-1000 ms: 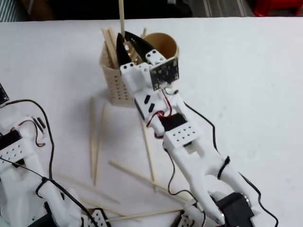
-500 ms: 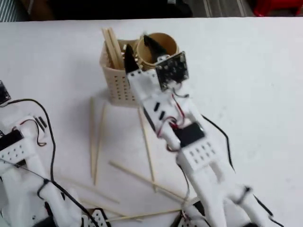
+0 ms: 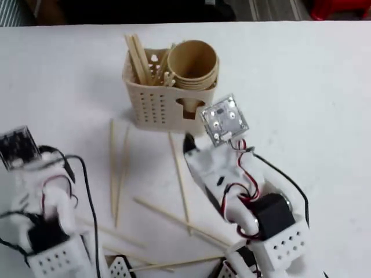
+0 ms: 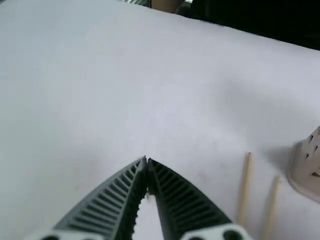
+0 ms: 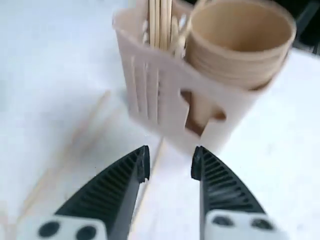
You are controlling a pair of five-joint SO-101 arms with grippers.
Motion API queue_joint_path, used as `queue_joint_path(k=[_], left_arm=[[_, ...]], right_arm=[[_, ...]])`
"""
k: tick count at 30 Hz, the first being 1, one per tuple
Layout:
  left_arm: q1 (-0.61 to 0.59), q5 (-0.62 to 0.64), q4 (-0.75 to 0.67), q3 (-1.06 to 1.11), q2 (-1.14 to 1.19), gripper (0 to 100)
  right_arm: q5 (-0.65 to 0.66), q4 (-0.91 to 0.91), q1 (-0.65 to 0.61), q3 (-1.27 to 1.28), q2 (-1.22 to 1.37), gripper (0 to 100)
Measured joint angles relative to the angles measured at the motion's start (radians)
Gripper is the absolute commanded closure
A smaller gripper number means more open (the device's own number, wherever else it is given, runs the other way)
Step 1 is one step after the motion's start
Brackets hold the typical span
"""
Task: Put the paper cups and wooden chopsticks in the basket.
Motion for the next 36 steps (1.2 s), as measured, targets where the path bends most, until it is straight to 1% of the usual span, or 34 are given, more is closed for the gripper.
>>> queue_joint_path(k=[2, 4, 7, 10, 14, 18, 22, 29, 36], left_arm=[[0.0, 0.0, 0.011, 0.069, -0.129, 98], [0.0, 0.0, 0.031, 0.106, -0.207, 98], [0.0, -0.015, 0.035, 0.127, -0.215, 97], [0.035, -0.101, 0.035, 0.181, -0.218, 97], [0.137, -0.219, 0.035, 0.288, -0.224, 97], [0.206, -0.25, 0.035, 0.338, -0.224, 97], [0.206, -0.253, 0.043, 0.339, -0.224, 97], [0.206, -0.253, 0.212, 0.339, -0.226, 97], [0.206, -0.253, 0.351, 0.339, -0.226, 97]], right_arm=[[0.0, 0.075, 0.0, 0.0, -0.012, 85.1], [0.0, 0.141, 0.0, 0.0, -0.017, 85.1], [0.0, 0.21, 0.0, 0.034, -0.02, 85.0], [0.0, 0.216, 0.0, 0.118, -0.02, 85.4], [0.0, 0.147, -0.003, 0.242, -0.02, 85.4], [0.0, 0.071, -0.066, 0.315, -0.02, 85.4], [0.0, -0.02, -0.137, 0.379, -0.018, 85.4], [-0.063, -0.187, -0.163, 0.496, -0.018, 85.1], [-0.068, -0.236, -0.17, 0.509, -0.018, 85.1]])
